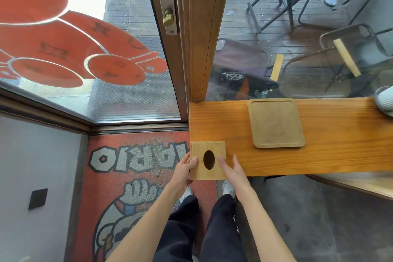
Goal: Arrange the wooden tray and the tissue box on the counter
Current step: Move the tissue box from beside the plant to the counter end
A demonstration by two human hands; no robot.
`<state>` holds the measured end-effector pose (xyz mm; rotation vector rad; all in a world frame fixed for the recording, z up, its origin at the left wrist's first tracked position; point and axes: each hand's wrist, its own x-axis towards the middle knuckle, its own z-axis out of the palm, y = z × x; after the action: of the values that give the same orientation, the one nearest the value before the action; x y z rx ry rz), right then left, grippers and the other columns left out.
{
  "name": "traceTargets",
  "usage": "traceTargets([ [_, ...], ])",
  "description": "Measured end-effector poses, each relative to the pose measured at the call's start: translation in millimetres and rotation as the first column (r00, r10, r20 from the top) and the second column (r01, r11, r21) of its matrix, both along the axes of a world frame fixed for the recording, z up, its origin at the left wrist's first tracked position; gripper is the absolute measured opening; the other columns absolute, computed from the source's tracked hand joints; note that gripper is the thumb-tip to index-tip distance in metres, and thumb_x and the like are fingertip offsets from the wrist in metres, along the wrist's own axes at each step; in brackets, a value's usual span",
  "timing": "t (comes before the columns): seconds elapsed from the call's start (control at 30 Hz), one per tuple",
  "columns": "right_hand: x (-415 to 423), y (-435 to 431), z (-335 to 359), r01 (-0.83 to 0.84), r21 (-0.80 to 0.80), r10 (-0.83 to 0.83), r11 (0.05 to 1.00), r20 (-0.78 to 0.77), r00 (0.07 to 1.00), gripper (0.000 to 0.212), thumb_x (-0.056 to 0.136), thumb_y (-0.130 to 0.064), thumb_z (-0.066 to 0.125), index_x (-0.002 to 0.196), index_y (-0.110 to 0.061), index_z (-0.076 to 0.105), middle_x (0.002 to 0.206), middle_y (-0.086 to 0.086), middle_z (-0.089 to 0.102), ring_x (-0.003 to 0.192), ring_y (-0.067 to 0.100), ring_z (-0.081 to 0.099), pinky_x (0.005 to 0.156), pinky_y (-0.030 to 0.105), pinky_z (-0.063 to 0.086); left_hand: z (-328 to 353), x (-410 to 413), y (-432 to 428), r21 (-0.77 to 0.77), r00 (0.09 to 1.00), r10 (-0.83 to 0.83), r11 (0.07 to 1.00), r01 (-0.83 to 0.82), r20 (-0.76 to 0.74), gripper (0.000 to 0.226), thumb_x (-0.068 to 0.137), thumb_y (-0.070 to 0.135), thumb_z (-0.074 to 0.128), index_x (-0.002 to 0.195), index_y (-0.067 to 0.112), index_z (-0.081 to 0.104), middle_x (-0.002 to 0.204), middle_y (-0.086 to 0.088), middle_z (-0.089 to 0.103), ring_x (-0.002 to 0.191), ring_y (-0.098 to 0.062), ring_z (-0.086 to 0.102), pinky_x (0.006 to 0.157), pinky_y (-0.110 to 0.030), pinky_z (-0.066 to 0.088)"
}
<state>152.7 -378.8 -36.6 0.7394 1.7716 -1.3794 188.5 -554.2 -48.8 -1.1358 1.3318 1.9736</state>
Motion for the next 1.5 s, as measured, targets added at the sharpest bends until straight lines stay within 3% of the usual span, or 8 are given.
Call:
traceTargets([
  [0.17,0.6,-5.2,-7.1,-0.118,-0.058,0.116,0.991,-0.032,0.993,0.098,0.084,-0.067,0.059,0.16,-0.021,0.018,0.165,0.005,0.028,0.151,0.028,0.027,0.122,0.051,0.027,-0.9,0.6,-0.9,-0.011,1.0,-0.012,1.0,0.012,0.008,0.058,0.1,0.028,0.057,0.154,0.024,0.037,0.149,-0.009,0.054,0.131,-0.035,0.055,0.111,-0.063,0.041],
  [0.27,1.2,-5.7,-4.2,-0.157,-0.071,0.154,0.985,-0.046,0.987,0.089,0.086,-0.069,0.052,0.158,-0.024,0.025,0.165,0.005,0.03,0.154,0.026,0.022,0.123,0.054,0.024,-1.5,2.0,-1.6,-0.021,1.0,-0.023,1.0,0.023,0.005,0.057,0.1,0.029,0.057,0.154,0.023,0.038,0.148,-0.01,0.055,0.13,-0.035,0.056,0.111,-0.062,0.043],
  [0.7,0.4,-2.6,-4.3,-0.215,-0.031,0.213,0.976,-0.042,0.976,0.09,0.09,-0.07,0.046,0.16,-0.023,0.014,0.168,0.002,0.019,0.157,0.023,0.01,0.126,0.051,0.016,-7.5,6.3,-4.9,-0.063,0.999,-0.049,0.997,0.05,0.013,0.06,0.096,0.034,0.063,0.151,0.022,0.043,0.129,-0.006,0.07,0.115,-0.033,0.068,0.105,-0.061,0.049],
  [0.87,-0.9,-0.7,-4.4,-0.23,-0.026,0.229,0.973,-0.046,0.972,0.09,0.09,-0.07,0.046,0.16,-0.022,0.015,0.168,0.002,0.02,0.157,0.023,0.011,0.126,0.051,0.016,-8.0,7.4,-7.0,-0.027,1.0,-0.018,0.999,0.018,0.003,0.058,0.094,0.029,0.067,0.148,0.018,0.049,0.12,-0.005,0.076,0.103,-0.026,0.075,0.086,-0.047,0.063],
  [1.0,-1.0,-0.9,-4.6,-0.238,-0.012,0.237,0.971,-0.055,0.97,0.089,0.091,-0.069,0.046,0.16,-0.021,0.015,0.167,0.002,0.021,0.156,0.024,0.011,0.126,0.051,0.017,-5.4,10.2,-8.1,-0.023,1.0,0.007,1.0,-0.007,-0.016,0.062,0.09,0.029,0.072,0.147,0.016,0.05,0.113,-0.004,0.079,0.095,-0.019,0.078,0.069,-0.032,0.064],
  [1.27,-6.9,1.9,0.1,-0.215,-0.027,0.213,0.976,-0.055,0.976,0.098,0.087,-0.067,0.055,0.161,-0.021,0.01,0.165,0.002,0.03,0.15,0.024,0.031,0.122,0.046,0.029,-6.4,11.2,-7.4,-0.06,0.996,-0.069,0.996,0.066,-0.048,0.065,0.094,0.035,0.066,0.151,0.018,0.042,0.13,-0.006,0.069,0.113,-0.022,0.07,0.079,-0.032,0.062],
  [1.43,-7.8,6.1,0.8,-0.295,-0.014,0.294,0.955,-0.063,0.954,0.079,0.092,-0.062,0.052,0.156,-0.022,0.029,0.158,0.0,0.042,0.144,0.02,0.041,0.111,0.031,0.034,-2.3,10.9,-5.7,-0.084,0.992,-0.104,0.992,0.097,-0.076,0.058,0.097,0.033,0.061,0.151,0.019,0.044,0.132,-0.006,0.068,0.117,-0.024,0.067,0.085,-0.034,0.059],
  [1.5,-8.0,5.8,1.1,-0.295,-0.019,0.293,0.955,-0.053,0.955,0.079,0.092,-0.062,0.052,0.156,-0.02,0.032,0.158,-0.001,0.042,0.144,0.019,0.041,0.112,0.032,0.034,-1.0,11.0,-6.4,-0.088,0.991,-0.107,0.991,0.101,-0.075,0.056,0.098,0.032,0.06,0.15,0.019,0.044,0.132,-0.007,0.068,0.118,-0.025,0.067,0.085,-0.035,0.059],
])
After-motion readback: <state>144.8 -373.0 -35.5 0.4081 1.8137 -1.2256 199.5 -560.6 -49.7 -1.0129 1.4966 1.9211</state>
